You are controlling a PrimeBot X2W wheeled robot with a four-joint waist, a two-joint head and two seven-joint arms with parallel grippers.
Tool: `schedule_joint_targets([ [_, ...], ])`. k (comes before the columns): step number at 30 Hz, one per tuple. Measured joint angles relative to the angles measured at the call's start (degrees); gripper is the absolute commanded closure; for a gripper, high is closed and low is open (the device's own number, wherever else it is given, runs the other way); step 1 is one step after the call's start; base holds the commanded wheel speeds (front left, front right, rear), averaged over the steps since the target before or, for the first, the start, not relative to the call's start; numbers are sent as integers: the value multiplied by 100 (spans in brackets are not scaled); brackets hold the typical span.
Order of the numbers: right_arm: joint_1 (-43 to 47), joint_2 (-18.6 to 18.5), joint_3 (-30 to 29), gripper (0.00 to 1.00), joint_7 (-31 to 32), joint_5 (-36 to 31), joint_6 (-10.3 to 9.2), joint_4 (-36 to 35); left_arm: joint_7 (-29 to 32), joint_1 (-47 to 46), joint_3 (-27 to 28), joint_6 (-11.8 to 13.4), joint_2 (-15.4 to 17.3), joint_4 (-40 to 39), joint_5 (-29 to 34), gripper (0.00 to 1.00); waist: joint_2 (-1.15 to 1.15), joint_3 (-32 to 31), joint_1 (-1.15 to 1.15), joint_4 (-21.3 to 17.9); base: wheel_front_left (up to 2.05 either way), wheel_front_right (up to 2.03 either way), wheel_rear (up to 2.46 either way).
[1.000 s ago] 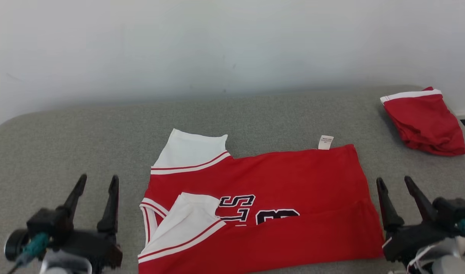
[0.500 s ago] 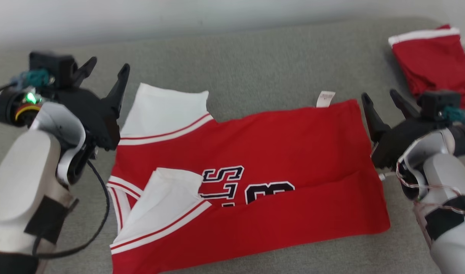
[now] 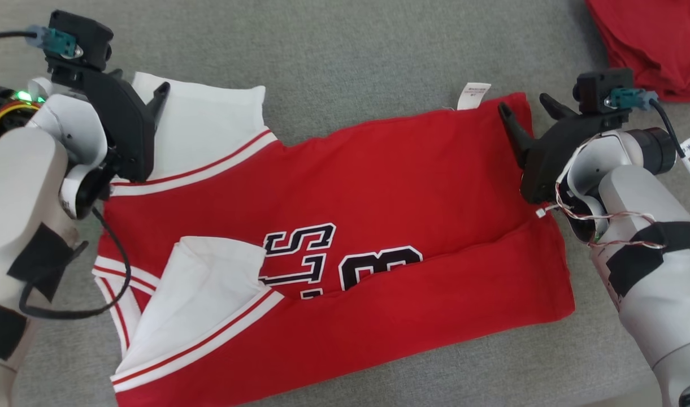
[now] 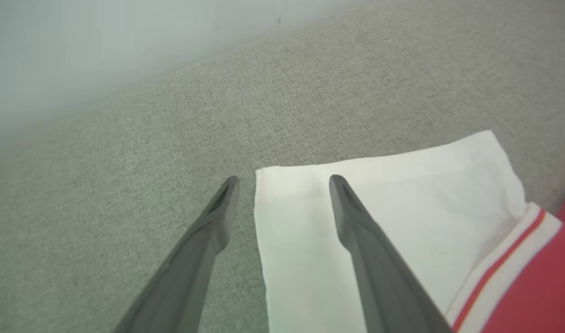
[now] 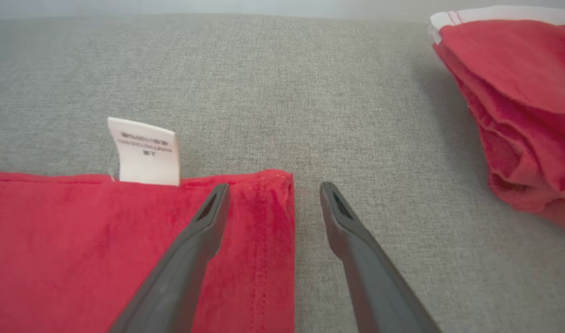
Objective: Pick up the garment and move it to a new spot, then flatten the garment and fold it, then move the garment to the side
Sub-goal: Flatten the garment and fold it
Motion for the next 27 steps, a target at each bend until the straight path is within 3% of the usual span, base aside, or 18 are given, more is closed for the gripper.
schedule_joint_targets([
  [13, -487, 213, 556, 0, -124, 428, 0, 559, -87, -602, -461, -4, 13, 1029, -286, 0, -1, 329, -2, -222, 0, 0, 0],
  [14, -517, 216, 589, 33, -133, 446, 0, 594, -30, -602, -439, -1, -24, 1070, -433, 2, -1, 338, -2, -227, 0, 0, 0],
  [15, -543, 219, 622, 56, -174, 477, 0, 608, 9, -603, -442, 2, -48, 1094, -524, 50, -1, 346, -2, -228, 0, 0, 0],
  [16, -568, 223, 649, 100, -209, 501, 0, 635, 12, -616, -476, 1, -49, 1087, -575, 73, -1, 353, -2, -224, 0, 0, 0],
  [17, -594, 223, 682, 100, -241, 521, 0, 671, -16, -645, -528, 0, -49, 1078, -576, 100, -1, 359, -2, -215, 0, 0, 0],
  [22, -649, 196, 758, 100, -571, 602, -1, 808, -430, -661, -651, -2, -65, 1033, -742, 100, -1, 349, -1, -129, 0, 0, 0],
  [27, -562, 78, 932, 100, -1211, 647, -1, 900, -1417, -501, -638, -2, -59, 705, -1058, 100, -1, 157, -1, -20, 0, 0, 0],
])
